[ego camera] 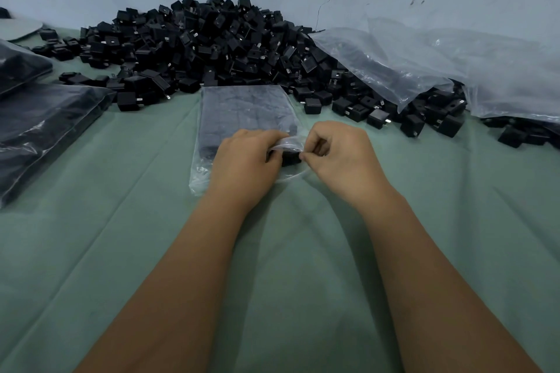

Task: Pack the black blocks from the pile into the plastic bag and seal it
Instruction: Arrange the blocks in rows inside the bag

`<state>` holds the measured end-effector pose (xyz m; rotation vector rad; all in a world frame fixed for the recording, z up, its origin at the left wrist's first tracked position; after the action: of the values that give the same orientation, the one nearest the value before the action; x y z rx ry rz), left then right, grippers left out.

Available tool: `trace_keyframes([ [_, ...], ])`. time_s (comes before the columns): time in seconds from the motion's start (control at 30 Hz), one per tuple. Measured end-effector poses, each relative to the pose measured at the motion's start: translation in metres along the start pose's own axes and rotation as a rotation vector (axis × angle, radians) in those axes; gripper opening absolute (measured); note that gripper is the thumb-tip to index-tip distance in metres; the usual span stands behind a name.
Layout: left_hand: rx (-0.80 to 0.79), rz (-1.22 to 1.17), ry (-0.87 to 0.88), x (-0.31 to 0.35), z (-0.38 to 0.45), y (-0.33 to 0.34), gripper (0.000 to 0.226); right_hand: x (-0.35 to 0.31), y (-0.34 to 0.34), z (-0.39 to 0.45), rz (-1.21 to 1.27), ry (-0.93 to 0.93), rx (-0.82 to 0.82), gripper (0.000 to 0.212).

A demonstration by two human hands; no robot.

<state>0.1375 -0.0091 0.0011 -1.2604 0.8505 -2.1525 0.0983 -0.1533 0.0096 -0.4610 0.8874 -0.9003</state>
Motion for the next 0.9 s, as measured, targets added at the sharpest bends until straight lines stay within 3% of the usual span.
trace_keyframes([
  [0.1,-0.011,0.032,-0.008,-0.002,0.001,0.002,0.028,-0.006,0.005,-0.002,-0.057,-0.069,-0.069,0.023],
  [0.27,-0.006,0.027,-0.021,-0.001,0.001,0.002,0.031,-0.003,0.019,-0.003,-0.174,-0.02,-0.136,0.038],
  [0.5,-0.015,0.063,-0.014,-0.002,0.003,0.003,0.019,0.01,0.017,-0.002,-0.299,0.098,-0.095,0.011],
  [0.67,0.0,0.059,-0.017,-0.003,0.003,0.005,0.016,0.015,0.016,-0.005,-0.219,0.106,-0.107,0.027],
  [0.9,-0.028,0.102,0.009,-0.001,0.003,0.006,0.023,0.02,0.025,-0.003,-0.288,0.206,-0.085,0.043],
])
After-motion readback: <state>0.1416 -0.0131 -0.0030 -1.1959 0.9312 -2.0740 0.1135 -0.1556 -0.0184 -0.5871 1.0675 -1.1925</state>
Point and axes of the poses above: each hand's wrist, its own z-axis towards the middle knuckle, its own y-axis out of the palm, x = y × z, the point moved 6 cm from there along z, towards the middle knuckle, and after that the axes turned 12 degrees about -y, right-handed, at the moved point
